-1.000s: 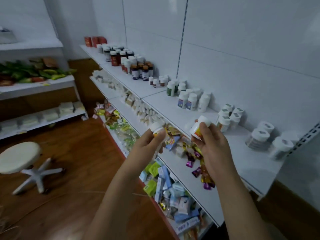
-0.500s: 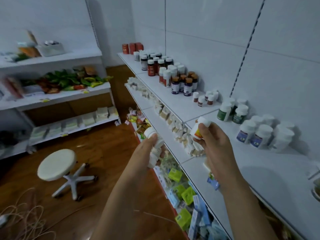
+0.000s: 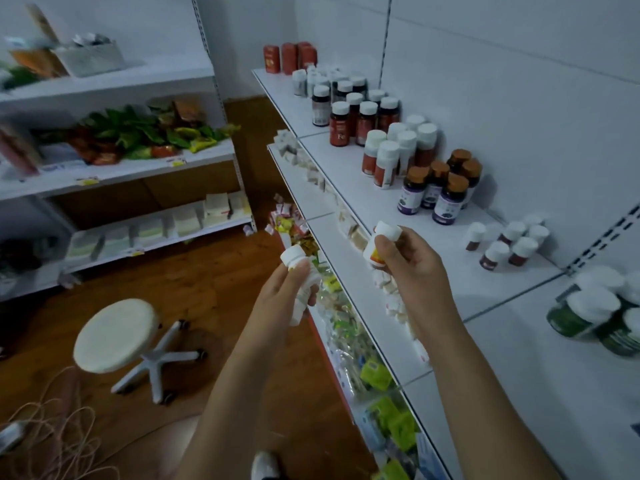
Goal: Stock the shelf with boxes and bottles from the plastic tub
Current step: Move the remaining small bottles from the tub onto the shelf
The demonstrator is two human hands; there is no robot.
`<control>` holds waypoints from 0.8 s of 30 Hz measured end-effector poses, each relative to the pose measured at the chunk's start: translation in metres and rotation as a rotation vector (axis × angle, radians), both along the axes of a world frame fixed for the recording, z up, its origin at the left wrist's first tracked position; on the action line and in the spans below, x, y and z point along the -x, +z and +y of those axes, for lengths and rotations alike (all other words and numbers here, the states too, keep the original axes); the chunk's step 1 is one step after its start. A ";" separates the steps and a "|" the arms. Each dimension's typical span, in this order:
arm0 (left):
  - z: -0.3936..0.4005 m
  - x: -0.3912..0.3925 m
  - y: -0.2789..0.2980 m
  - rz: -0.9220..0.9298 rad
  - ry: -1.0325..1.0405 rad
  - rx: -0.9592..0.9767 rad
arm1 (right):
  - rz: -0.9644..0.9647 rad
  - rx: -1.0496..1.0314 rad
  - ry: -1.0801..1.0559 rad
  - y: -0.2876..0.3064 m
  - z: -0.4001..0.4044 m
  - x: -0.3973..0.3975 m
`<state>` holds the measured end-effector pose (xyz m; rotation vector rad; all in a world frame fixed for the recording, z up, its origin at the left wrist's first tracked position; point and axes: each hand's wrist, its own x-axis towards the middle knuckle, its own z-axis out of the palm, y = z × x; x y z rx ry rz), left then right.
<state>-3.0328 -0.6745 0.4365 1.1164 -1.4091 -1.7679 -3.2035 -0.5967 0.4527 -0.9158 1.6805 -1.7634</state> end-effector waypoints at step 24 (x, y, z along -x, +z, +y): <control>-0.428 0.043 0.002 0.059 -0.010 -0.026 | 0.100 -0.014 -0.083 0.015 -0.412 0.023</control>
